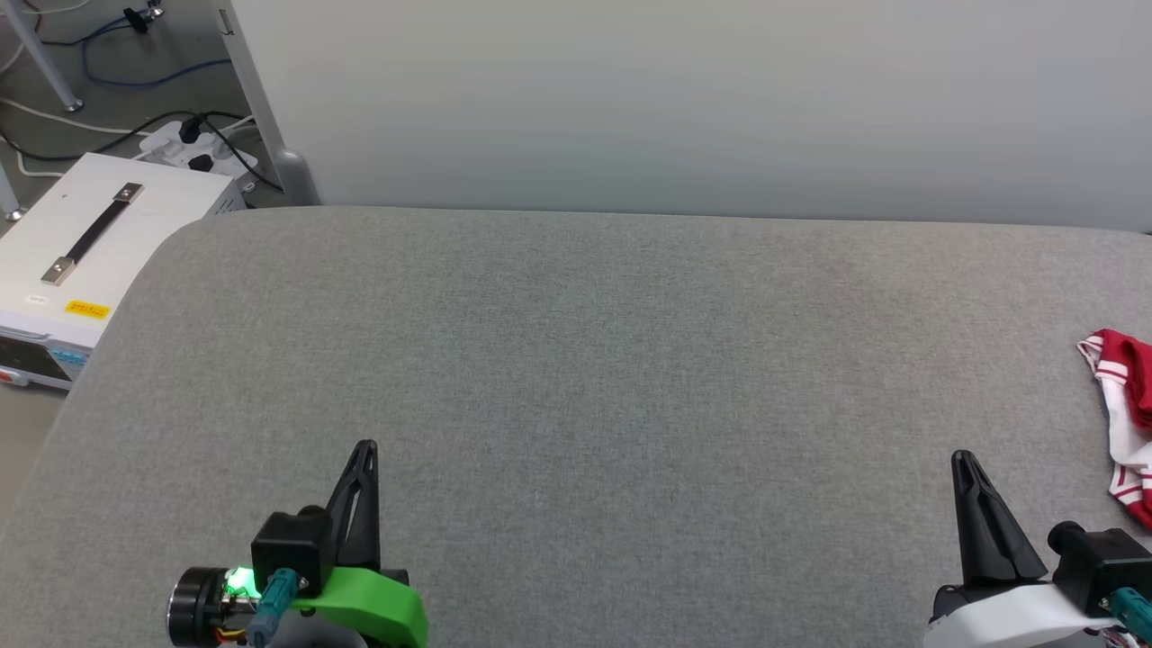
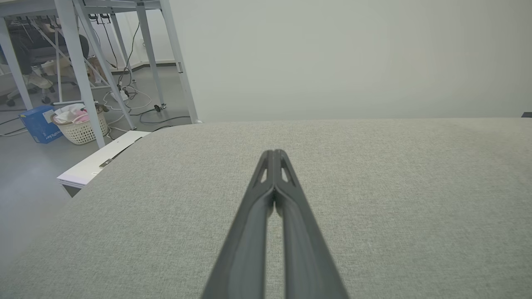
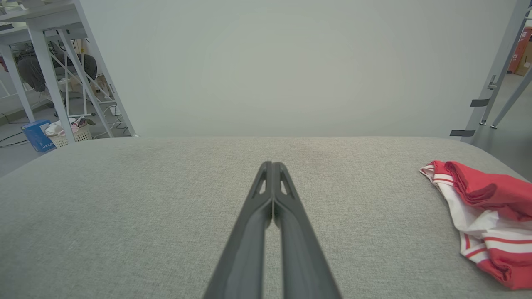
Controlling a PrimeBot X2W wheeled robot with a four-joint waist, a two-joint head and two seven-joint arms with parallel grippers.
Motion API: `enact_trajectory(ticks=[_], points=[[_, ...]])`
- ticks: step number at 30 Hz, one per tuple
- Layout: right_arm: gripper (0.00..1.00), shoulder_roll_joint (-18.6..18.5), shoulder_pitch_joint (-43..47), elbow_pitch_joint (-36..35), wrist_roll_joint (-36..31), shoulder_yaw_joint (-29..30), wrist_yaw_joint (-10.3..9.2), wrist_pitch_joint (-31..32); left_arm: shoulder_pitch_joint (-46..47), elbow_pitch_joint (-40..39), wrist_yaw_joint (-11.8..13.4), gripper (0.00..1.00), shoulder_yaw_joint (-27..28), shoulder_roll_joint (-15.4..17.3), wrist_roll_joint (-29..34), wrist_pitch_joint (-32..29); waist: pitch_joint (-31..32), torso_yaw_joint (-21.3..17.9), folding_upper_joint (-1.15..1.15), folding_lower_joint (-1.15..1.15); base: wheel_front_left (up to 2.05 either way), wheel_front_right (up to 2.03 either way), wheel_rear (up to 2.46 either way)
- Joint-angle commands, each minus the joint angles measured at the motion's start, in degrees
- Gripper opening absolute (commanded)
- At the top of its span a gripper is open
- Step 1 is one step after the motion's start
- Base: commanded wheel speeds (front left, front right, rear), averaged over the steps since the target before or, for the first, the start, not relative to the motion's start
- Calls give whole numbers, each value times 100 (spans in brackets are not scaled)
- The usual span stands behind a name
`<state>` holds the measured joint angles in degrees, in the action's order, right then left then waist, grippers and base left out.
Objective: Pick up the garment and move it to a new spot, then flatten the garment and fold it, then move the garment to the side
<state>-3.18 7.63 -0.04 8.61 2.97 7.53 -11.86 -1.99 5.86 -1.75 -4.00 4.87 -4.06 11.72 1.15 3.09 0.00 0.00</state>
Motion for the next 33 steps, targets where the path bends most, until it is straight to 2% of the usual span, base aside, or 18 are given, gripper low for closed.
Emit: enact_trajectory(ticks=[1, 33], points=[[0, 6, -123, 1, -66, -18, -1, 32, 40, -39, 30, 0, 22, -39, 70, -27, -2, -5, 0, 0, 0, 0, 0], [0, 13, -328, 2, -320, -107, -2, 402, 91, -215, 76, 0, 143, -91, 178, -394, -38, -102, 0, 0, 0, 0, 0]])
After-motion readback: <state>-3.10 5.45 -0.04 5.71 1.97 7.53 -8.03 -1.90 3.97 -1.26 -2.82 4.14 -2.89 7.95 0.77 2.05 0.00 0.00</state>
